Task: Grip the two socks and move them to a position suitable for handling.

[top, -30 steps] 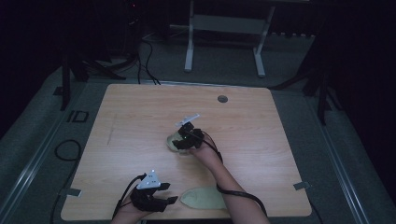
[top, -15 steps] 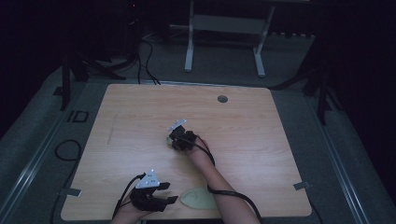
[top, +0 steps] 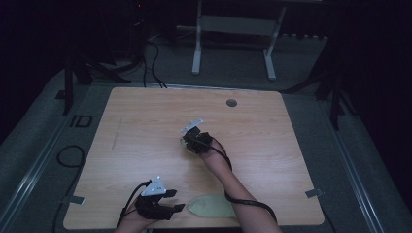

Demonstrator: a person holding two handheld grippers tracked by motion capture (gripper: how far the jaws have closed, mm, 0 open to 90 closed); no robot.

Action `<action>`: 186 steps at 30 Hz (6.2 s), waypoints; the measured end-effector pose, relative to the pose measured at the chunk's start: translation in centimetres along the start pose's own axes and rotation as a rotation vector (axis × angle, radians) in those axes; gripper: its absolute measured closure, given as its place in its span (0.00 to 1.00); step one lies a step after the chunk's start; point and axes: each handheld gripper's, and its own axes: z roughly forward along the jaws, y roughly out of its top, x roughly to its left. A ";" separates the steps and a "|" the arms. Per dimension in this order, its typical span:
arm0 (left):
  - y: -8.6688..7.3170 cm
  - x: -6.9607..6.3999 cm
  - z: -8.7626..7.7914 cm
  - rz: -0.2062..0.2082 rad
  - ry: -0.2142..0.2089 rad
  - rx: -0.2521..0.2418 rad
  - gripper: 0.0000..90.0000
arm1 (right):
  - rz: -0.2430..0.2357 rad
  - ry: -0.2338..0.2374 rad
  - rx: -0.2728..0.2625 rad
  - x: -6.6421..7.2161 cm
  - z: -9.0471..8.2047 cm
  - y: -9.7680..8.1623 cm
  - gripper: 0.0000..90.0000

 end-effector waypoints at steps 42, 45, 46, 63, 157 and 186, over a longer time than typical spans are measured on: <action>0.7 -0.4 1.0 -0.011 -0.003 0.009 0.44 | -0.026 0.045 0.013 2.2 -4.0 -10.3 0.92; 1.1 -0.4 1.2 -0.011 -0.004 0.019 0.43 | -0.028 0.042 0.010 2.3 -4.0 -10.4 0.91; 1.1 -0.4 1.2 -0.011 -0.004 0.019 0.43 | -0.029 0.041 0.012 2.4 -4.0 -10.4 0.90; 6.9 1.6 2.6 0.020 0.090 0.019 0.43 | -0.018 0.098 -0.041 -1.2 -8.1 -8.7 0.79; 8.0 2.9 9.3 -0.101 0.202 0.098 0.99 | 0.222 0.076 0.022 -6.7 -8.2 -17.7 0.96; 8.4 0.4 5.5 -0.039 0.124 0.075 0.53 | 0.121 0.110 -0.025 -5.2 -11.3 -15.3 0.36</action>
